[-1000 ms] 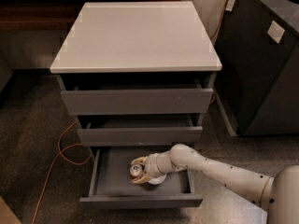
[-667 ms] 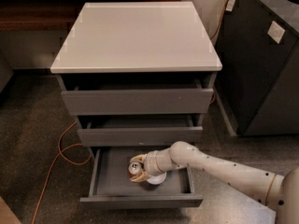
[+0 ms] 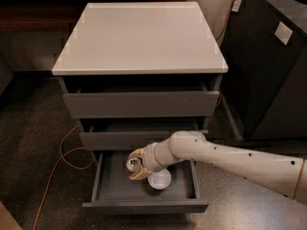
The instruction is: Pick coke can from bottom drawer and place on counter
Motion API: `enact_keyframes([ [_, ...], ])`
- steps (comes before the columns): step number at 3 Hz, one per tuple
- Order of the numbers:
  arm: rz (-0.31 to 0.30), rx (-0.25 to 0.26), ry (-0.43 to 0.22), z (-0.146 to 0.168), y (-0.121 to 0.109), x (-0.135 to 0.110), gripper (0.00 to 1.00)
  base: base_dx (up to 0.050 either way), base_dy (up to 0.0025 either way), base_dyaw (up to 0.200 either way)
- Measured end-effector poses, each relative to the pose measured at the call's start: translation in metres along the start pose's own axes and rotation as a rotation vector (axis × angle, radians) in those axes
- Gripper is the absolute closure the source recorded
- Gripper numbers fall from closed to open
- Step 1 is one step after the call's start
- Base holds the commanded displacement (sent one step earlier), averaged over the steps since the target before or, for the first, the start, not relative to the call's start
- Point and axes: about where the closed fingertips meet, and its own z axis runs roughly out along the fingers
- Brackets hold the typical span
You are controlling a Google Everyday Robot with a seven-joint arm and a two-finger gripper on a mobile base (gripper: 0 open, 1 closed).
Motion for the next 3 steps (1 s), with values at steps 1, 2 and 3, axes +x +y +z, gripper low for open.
enact_keyframes([
  [1,-0.027,-0.001,0.008,-0.029,-0.001,-0.028,1.00,0.000,0.00000,0.000],
  [2,-0.078,0.016,-0.055,-0.070,-0.001,-0.065,1.00,0.000,0.00000,0.000],
  [3,-0.139,0.048,-0.105,-0.096,-0.001,-0.086,1.00,0.000,0.00000,0.000],
])
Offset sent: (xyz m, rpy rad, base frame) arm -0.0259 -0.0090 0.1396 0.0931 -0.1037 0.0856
